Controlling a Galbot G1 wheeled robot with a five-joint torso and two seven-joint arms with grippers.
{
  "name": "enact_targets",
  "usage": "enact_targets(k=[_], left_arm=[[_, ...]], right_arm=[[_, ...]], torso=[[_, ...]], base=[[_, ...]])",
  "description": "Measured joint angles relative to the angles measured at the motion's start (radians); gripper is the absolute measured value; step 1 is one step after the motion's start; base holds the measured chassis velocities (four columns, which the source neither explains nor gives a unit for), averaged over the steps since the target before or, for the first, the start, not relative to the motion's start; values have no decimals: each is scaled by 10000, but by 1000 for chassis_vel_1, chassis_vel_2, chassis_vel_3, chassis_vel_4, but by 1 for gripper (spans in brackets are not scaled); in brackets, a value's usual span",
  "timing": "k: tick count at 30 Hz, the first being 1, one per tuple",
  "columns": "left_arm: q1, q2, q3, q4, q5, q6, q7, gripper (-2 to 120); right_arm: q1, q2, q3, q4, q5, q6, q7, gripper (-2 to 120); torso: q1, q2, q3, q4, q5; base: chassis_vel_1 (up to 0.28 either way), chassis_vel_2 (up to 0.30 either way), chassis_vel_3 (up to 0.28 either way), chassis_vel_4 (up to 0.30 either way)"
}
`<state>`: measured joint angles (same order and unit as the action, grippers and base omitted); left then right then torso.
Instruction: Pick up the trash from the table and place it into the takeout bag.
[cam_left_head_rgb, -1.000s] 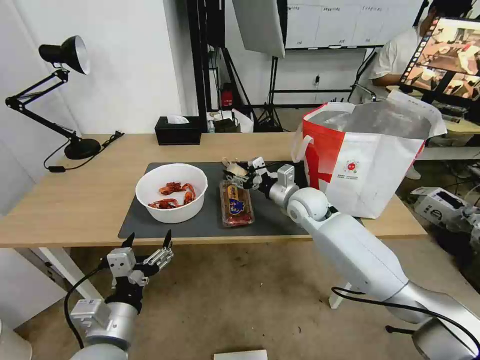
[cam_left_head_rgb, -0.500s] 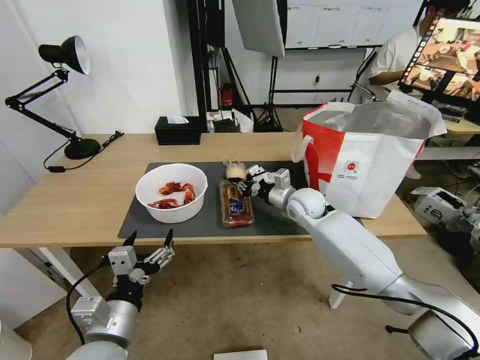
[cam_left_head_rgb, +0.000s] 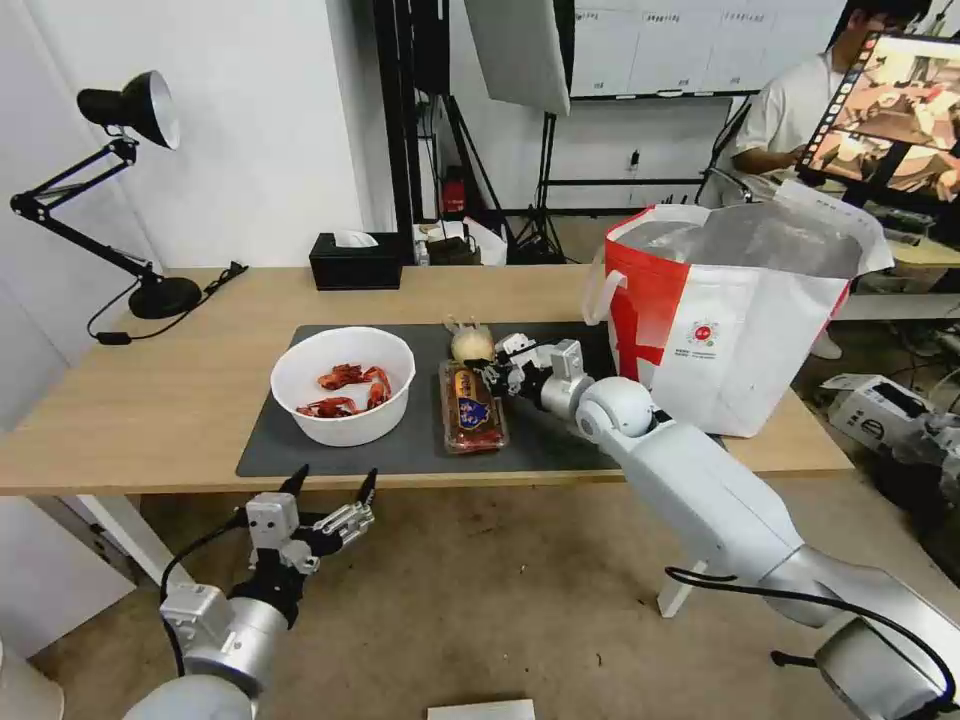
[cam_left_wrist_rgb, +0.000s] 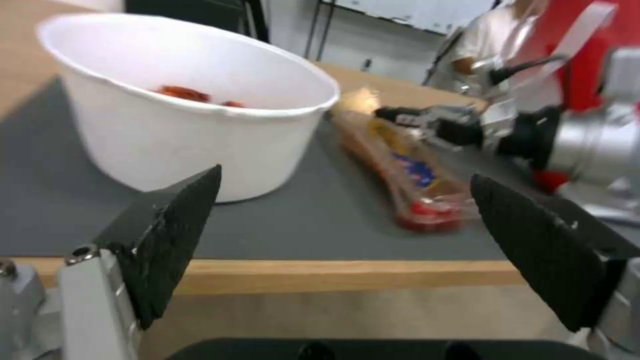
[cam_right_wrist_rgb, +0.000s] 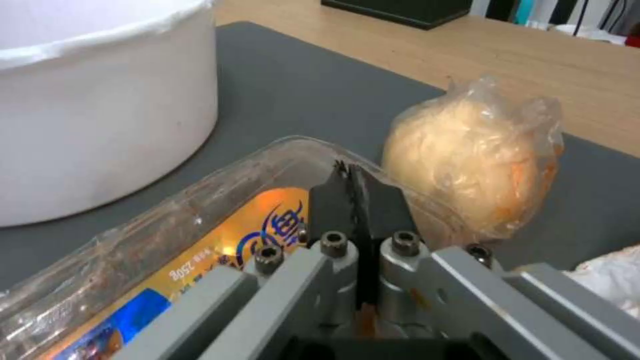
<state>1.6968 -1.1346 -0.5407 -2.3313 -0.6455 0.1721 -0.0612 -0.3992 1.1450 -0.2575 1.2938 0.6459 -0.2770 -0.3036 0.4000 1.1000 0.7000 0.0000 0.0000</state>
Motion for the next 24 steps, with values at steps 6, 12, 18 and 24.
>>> enact_targets(k=[6,12,18,24], left_arm=[[-588,515,44,66,-1776,189,5,100],[-1392,1176,327,255,-4143,521,-43,100],[-1835,1576,477,558,-5555,681,-87,100],[-2397,1937,800,1115,-6544,697,-83,100]], right_arm=[[-31,-27,6,39,3,-5,0,0],[-48,-137,7,131,21,-15,20,0],[-57,-138,22,192,37,-16,25,0],[-122,-138,24,388,37,-21,37,0]], torso=[[0,0,0,1,0],[0,0,0,0,-1],[1,0,0,0,-1],[0,0,0,0,-1]], base=[[0,0,0,0],[0,0,0,0],[0,0,0,0],[0,0,0,0]])
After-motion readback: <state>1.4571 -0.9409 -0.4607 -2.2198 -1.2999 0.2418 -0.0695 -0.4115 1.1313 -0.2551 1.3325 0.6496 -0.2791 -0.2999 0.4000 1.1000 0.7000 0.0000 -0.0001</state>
